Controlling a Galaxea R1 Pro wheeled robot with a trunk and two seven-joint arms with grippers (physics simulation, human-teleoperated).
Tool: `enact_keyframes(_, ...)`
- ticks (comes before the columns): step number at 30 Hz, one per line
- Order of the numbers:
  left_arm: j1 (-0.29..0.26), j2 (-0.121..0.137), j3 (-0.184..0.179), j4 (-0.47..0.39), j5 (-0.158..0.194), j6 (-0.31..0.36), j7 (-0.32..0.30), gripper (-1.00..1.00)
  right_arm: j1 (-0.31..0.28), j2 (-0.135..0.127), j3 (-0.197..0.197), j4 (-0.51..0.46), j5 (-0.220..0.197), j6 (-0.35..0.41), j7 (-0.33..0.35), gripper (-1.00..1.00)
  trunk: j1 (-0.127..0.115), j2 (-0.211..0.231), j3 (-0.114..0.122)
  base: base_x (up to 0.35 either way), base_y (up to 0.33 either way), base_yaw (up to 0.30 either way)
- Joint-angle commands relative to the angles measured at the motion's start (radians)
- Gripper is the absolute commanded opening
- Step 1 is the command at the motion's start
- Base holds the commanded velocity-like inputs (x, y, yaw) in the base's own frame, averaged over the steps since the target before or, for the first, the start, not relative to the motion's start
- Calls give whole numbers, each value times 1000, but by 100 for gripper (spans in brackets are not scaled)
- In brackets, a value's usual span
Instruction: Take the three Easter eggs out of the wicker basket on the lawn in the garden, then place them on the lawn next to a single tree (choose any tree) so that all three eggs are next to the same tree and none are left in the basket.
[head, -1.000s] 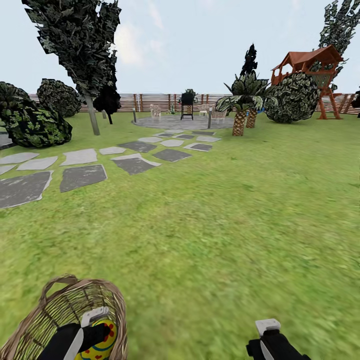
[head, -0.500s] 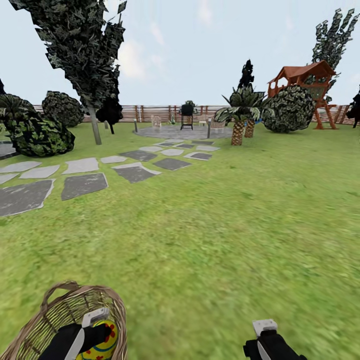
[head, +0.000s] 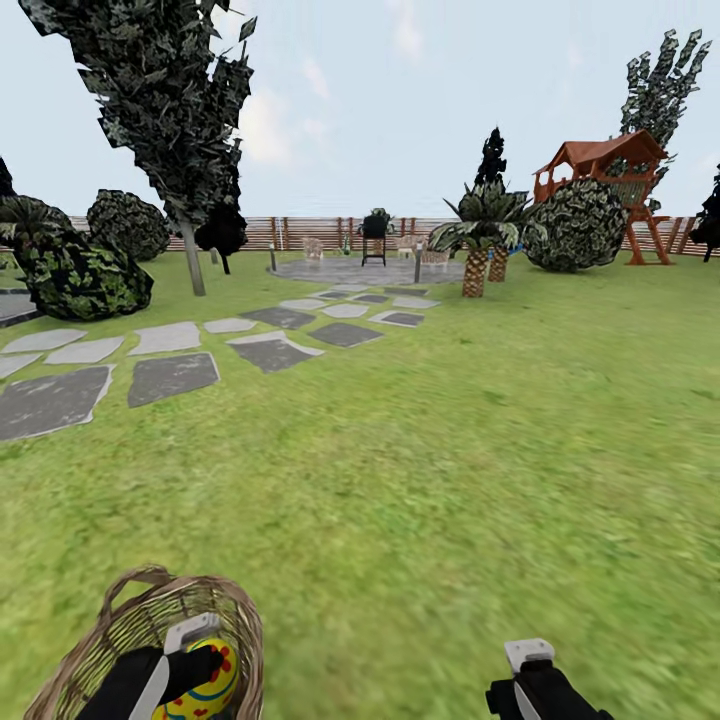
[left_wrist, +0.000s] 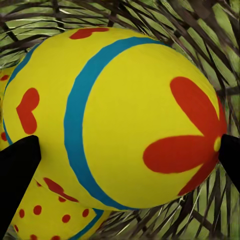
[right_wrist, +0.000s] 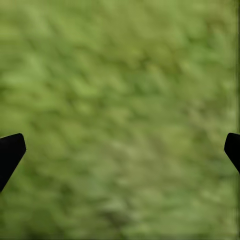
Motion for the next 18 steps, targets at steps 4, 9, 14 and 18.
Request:
enact_keyframes(4, 0, -2, 2, -1, 5, 7, -2, -100, 0, 0, 7, -1, -3, 6, -6, 100, -16, 28, 12, -4, 0, 0)
enact_keyframes(9, 0, 0, 2, 0, 5, 9, -52, -100, 0, 0, 7, -1, -3, 6, -7, 100, -35, 63, 27, -253, 95, 0)
enact_keyframes(14, 0, -1, 1, 2, 4, 9, -63, -100, 0, -1, 7, -1, -3, 6, -7, 100, -54, 98, 43, -147, 70, 0)
enact_keyframes(18, 0, 24, 9, -12, 4, 7, -64, -100, 0, -4, 3, -2, -5, 7, -7, 100, -69, 126, 55, -6, 3, 0)
